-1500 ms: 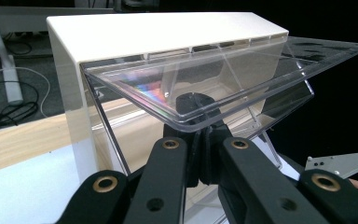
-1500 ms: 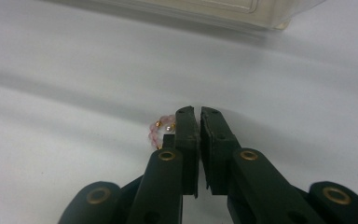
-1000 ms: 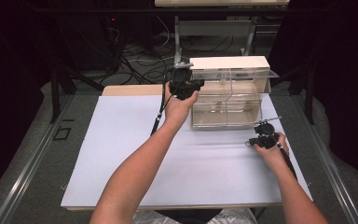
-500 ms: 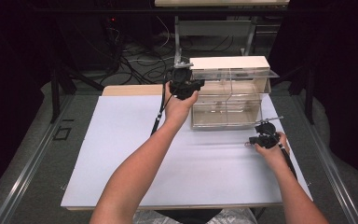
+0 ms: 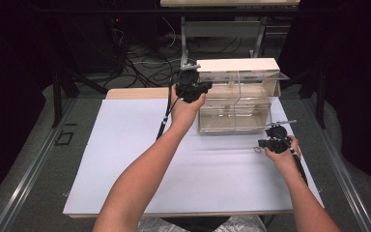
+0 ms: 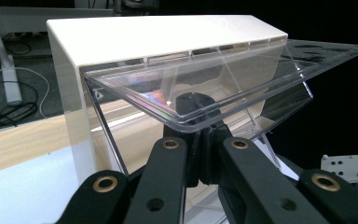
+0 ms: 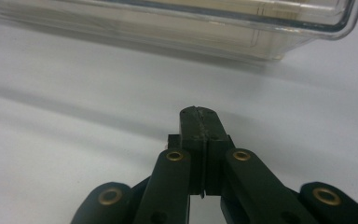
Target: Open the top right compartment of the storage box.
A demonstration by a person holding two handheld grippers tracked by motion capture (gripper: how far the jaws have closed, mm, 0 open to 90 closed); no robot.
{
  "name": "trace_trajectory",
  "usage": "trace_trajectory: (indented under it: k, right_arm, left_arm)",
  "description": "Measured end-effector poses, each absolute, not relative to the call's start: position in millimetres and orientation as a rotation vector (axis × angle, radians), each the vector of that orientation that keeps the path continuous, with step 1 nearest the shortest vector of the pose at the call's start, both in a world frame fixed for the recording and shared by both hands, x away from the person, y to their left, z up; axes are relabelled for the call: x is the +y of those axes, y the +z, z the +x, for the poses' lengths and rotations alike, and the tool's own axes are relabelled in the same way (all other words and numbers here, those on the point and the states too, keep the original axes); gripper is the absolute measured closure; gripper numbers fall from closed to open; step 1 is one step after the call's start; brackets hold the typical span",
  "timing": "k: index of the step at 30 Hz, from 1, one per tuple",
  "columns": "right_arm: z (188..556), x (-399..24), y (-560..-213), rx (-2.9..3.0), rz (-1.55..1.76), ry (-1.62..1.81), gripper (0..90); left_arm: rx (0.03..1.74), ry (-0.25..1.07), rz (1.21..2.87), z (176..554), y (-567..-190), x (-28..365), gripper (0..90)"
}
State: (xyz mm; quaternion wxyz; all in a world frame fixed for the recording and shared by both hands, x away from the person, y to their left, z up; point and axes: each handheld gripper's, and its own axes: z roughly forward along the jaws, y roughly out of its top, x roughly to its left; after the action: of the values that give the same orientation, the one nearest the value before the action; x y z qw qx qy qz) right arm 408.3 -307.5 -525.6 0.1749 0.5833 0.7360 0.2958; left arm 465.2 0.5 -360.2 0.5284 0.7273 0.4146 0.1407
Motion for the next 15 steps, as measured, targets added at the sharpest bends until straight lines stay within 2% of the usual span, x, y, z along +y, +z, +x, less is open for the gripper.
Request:
trace_trajectory:
  k: [7, 10, 15]
  right_arm:
    - [409.6, -309.7, -527.8, 2.138, 1.656, 0.806, 90.0]
    - [409.9, -305.8, -531.5, 2.173, 1.644, 0.817, 84.6]
    - [410.0, -300.5, -534.4, 2.207, 1.624, 0.803, 80.4]
  left_arm:
    - [0.991, 0.339, 1.734, 465.2, -360.3, 0.2, 90.0]
    - [0.992, 0.338, 1.732, 465.3, -360.3, 0.1, 90.0]
    - [0.992, 0.339, 1.733, 465.2, -360.3, 0.2, 90.0]
